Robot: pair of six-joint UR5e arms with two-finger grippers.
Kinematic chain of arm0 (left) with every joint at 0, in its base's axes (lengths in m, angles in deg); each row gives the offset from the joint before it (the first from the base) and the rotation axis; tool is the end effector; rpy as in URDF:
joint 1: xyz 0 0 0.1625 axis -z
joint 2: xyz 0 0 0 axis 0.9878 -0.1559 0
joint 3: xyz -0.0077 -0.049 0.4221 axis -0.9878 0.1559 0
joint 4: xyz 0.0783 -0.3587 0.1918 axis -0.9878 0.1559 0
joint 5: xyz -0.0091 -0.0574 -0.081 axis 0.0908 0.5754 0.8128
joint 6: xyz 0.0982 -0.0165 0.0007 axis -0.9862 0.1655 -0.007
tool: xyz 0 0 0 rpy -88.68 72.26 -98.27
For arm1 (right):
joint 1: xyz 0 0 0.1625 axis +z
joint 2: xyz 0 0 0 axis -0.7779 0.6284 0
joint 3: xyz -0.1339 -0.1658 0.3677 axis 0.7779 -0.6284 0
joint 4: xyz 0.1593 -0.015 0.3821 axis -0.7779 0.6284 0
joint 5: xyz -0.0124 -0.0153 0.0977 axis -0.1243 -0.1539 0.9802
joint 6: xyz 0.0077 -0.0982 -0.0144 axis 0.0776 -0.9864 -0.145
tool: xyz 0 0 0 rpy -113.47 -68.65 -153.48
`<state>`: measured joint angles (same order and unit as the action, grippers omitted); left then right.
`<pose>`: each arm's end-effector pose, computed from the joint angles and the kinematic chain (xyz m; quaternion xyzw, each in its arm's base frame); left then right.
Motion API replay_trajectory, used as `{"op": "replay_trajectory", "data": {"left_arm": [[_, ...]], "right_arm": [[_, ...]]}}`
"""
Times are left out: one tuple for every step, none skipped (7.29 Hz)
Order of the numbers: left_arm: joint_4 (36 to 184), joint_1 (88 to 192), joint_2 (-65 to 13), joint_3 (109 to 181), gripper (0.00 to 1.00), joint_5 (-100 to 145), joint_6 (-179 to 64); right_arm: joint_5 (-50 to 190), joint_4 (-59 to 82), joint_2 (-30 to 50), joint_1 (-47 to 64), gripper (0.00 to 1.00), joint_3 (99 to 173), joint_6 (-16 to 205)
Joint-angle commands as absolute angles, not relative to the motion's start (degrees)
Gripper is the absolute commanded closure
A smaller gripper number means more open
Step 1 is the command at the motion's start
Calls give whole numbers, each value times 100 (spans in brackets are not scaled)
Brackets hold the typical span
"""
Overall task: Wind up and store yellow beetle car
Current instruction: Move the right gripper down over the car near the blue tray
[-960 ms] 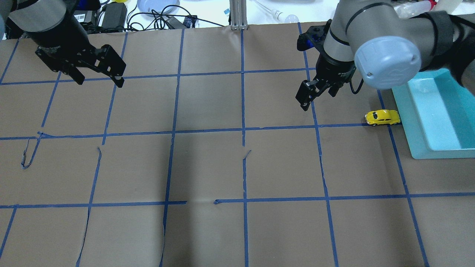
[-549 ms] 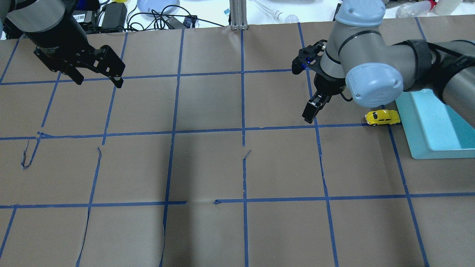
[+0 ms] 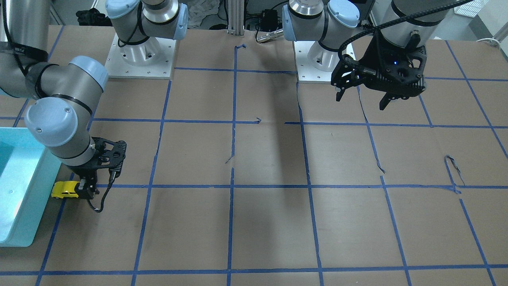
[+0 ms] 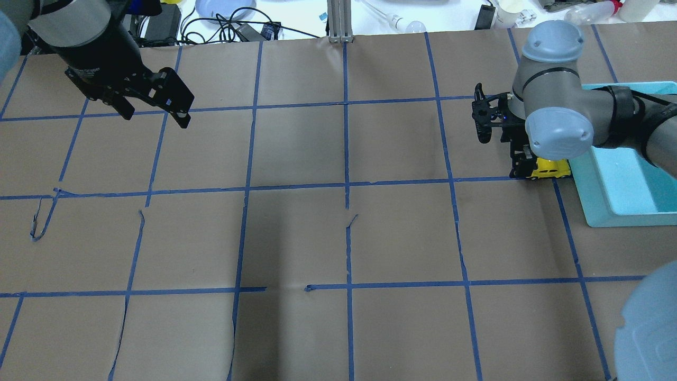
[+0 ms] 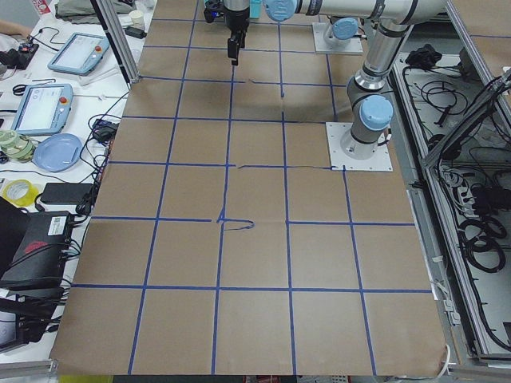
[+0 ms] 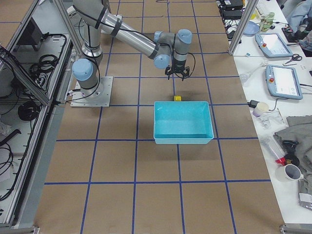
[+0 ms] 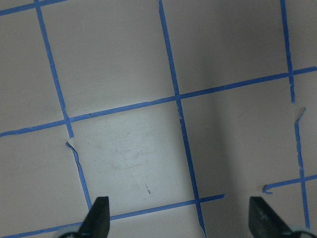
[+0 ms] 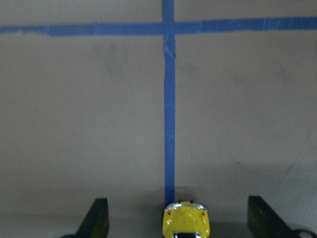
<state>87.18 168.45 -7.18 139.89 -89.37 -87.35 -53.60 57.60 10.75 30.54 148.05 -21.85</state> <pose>-0.1107 -0.5004 0.5131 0.1103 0.9939 -0.0010 0.0007 0.0314 -0.5734 0.2430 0.7141 -0.6937 -0.0815 0.0470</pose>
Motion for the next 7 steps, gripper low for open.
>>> {"op": "replay_trajectory", "data": {"left_arm": [[8735,16919,-671,13997,0,-8957,-8775],[8735,16919,-679,13997,0,-8957,-8776],[8735,16919,-680,13997,0,-8957,-8776],[8735,16919,-697,13997,0,-8949,-8776],[8735,16936,-723,13997,0,-8931,-8776],[8735,16971,-706,13997,0,-8948,-8776],[8743,16980,-697,13997,0,-8948,-8776]], "right_arm": [[-6129,6091,778,3006,4,14859,-2929],[-6341,6205,734,2962,5,14947,-2949],[-6404,6597,716,2814,6,15130,-2975],[-6405,6862,715,2752,8,15306,-2975],[-6387,7004,698,2751,10,15325,-2941],[-6370,7101,628,2751,10,15317,-2905],[-6361,7242,532,2751,11,15325,-2844]]}}
